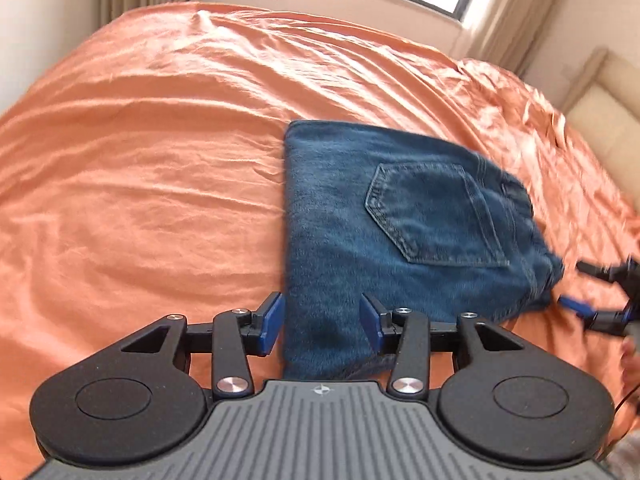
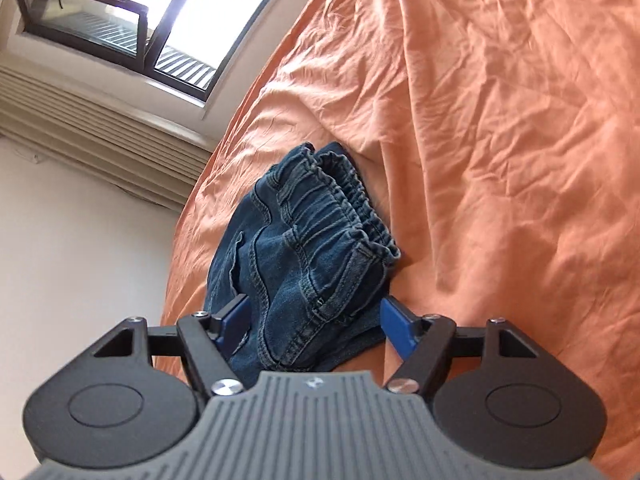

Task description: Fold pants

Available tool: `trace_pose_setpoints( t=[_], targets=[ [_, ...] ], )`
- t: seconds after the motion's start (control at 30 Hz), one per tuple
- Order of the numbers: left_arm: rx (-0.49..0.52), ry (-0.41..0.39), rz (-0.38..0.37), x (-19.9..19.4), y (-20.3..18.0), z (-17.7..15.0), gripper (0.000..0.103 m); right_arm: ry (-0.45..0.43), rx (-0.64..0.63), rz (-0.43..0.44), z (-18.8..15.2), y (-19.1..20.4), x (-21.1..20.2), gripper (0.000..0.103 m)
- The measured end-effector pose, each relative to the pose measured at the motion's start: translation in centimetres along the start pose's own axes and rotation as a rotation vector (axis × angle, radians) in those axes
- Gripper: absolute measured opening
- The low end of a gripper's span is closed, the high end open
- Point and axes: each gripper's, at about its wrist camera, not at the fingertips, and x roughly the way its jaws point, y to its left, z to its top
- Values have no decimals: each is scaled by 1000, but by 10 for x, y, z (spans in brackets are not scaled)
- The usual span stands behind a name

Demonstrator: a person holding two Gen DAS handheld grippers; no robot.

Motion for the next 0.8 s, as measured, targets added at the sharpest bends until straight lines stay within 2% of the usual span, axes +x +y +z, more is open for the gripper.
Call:
trace_pose_setpoints(
  t=[0.13,0.23,0.43,0.57,0.67,0.8],
  targets=[
    [-140,-13,-30,23,24,6,52,42,34,-11,-2,-6,16,70],
    [-191,-8,-52,36,35,7,52,52,21,-47,3,-8,23,69],
    [-266,-1,-109,59,52,11,54,70,50,-44,11,-13,26,69],
    [-271,2,-150,65,56,16,54,17,-71,-92,19,-1,14,70],
    [-272,18,-172,70,58,21,56,71,31,45,36,-13,22,74],
    [-298,28,-200,77,66,25,58,123,1,27,41,-14,42,76]
  ],
)
